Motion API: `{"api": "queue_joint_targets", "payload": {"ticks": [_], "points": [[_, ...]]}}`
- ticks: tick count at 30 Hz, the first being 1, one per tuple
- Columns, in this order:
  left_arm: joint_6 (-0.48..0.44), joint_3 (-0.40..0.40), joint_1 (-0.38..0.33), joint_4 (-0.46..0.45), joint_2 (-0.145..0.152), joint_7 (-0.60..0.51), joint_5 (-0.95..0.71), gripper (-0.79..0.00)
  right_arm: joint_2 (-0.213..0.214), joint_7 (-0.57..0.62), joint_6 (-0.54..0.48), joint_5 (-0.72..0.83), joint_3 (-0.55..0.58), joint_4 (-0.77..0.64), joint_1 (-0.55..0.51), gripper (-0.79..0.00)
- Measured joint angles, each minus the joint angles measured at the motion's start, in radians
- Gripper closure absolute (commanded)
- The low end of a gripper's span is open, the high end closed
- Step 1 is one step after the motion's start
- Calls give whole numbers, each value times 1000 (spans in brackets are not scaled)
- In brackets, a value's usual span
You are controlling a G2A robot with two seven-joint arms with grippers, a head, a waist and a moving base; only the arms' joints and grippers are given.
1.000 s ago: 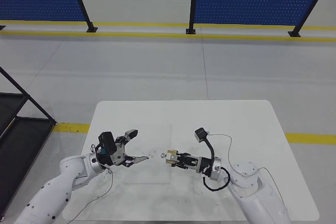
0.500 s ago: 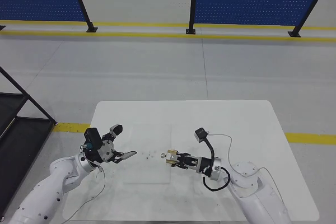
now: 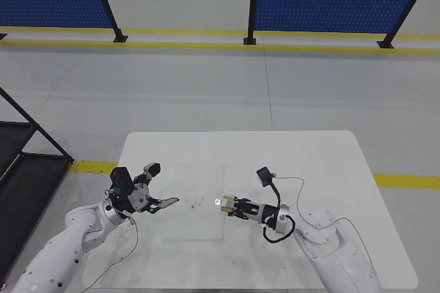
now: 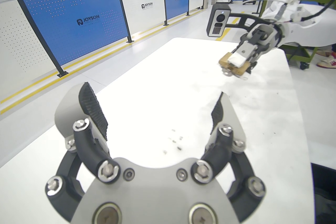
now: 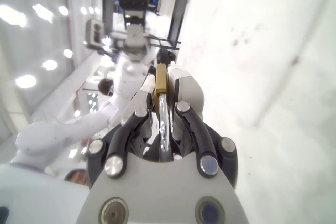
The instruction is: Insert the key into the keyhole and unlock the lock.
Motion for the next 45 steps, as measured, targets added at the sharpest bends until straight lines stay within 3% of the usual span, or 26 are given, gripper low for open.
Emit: {"api": "queue_joint_targets", "payload": {"ticks": [13, 31, 45], "points": [[0, 0, 0, 0, 0, 0, 0, -785, 15, -25, 280, -192, -25, 0, 16, 0], [0, 0, 0, 0, 0, 0, 0, -785, 19, -81, 441, -344, -69, 23, 39, 0], [0, 0, 0, 0, 0, 0, 0, -785, 18, -79, 479, -376, -88, 33, 59, 0]]}}
